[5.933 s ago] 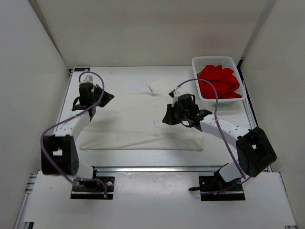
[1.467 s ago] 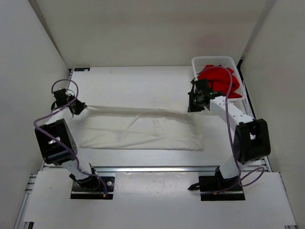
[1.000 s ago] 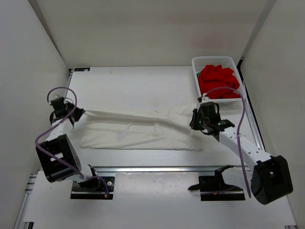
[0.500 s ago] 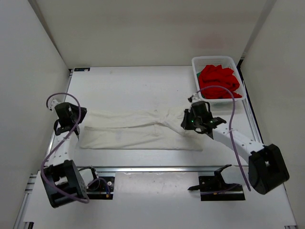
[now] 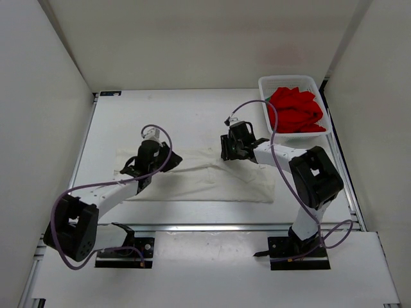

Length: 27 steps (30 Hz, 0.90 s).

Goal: Fold and stack the t-shirts
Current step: Fold the other side of the tshirt into a rectangle

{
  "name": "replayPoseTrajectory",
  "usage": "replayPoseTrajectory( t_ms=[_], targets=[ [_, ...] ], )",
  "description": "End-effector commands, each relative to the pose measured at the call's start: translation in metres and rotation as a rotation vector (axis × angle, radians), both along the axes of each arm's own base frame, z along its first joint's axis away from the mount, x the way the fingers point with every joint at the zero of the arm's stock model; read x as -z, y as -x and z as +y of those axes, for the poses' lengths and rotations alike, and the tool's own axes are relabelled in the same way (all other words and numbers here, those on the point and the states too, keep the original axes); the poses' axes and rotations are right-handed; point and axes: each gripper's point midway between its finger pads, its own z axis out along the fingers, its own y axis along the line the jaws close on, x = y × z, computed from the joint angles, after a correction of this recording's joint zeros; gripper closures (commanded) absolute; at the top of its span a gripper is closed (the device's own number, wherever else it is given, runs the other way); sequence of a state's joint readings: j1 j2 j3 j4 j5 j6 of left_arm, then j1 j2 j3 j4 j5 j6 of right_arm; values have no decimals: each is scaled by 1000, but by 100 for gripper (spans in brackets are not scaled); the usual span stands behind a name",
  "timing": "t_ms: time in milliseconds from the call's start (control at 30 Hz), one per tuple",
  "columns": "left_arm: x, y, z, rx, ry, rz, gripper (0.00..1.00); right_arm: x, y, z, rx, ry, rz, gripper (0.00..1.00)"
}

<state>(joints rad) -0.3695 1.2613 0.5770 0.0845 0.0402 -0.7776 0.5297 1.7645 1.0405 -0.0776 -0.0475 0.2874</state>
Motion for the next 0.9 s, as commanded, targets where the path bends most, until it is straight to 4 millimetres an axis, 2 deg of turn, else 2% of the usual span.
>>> replayPoseTrajectory(
  t_ms=[0,67,133,233,400,467,533,600,700,733,867],
  targets=[
    [-20,6,-36,101,3,-84,71,-18,-21,10,-9,14,-85,65],
    [-11,18,-44,144,0,-59,72,-13,-23,11,-13,23,-82,65],
    [1,27,-43,155,1,-35,72,-5,-24,7,6,59,-83,65],
    [5,33,-47,179,5,-29,72,3,-24,3,25,97,-82,65],
    [20,49,-54,225,-8,-4,73,1,-31,0,64,147,-109,69],
    [16,50,-60,234,6,-15,73,-4,-37,-4,96,179,-133,68],
    [19,53,-61,237,3,-12,73,-2,-35,1,77,172,-123,68],
    [19,54,-62,248,14,-6,73,3,-33,0,73,164,-100,74],
    [20,49,-52,219,15,-13,73,8,-30,1,72,146,-72,81],
    [19,48,-50,212,17,-12,72,14,-26,-3,77,155,-51,80],
    [14,42,-39,186,27,-25,72,12,-26,0,74,150,-48,76]
  ],
)
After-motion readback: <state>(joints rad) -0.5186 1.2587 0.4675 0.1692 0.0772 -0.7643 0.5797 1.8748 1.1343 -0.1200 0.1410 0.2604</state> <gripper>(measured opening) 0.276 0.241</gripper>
